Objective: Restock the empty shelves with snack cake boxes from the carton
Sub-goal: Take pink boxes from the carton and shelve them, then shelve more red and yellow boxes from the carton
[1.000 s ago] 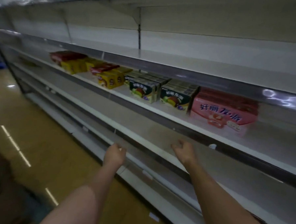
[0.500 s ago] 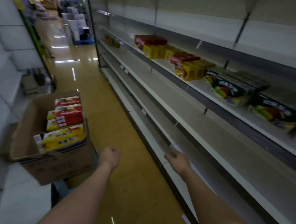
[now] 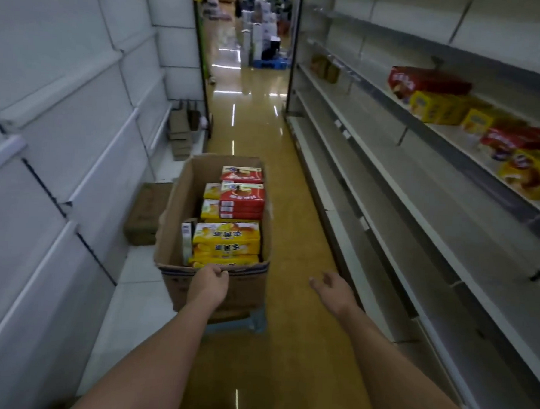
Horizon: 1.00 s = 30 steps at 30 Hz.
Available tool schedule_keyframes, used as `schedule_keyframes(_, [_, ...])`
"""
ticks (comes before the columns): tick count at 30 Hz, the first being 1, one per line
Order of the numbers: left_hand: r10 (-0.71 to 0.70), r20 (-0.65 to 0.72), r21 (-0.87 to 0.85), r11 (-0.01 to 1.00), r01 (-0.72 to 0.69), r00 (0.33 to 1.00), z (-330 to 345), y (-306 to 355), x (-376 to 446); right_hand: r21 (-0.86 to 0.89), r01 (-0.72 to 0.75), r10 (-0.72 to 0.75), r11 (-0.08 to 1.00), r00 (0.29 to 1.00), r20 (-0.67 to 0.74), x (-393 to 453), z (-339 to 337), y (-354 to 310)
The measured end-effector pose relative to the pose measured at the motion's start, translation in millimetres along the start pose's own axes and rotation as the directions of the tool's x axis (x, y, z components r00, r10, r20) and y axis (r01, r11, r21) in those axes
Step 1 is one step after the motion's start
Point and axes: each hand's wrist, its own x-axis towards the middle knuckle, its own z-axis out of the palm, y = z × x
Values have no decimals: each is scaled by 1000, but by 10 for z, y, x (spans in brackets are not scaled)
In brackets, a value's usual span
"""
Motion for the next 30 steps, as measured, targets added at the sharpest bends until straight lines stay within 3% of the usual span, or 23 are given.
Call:
schedule_keyframes(9, [-108, -45, -42, 994, 106, 993, -157, -151, 813, -17, 85, -82, 996, 990, 115, 967, 530, -711])
schedule_keyframes(20, [-168, -67, -95, 982, 161, 983, -64, 402, 1927, 32, 159, -162, 987, 953, 257, 2246, 655, -1472])
schedule_keyframes(30, [-186, 8, -87, 979, 186, 983, 138, 583, 2761, 74, 61, -79, 995, 959, 272, 3153, 1051, -1725])
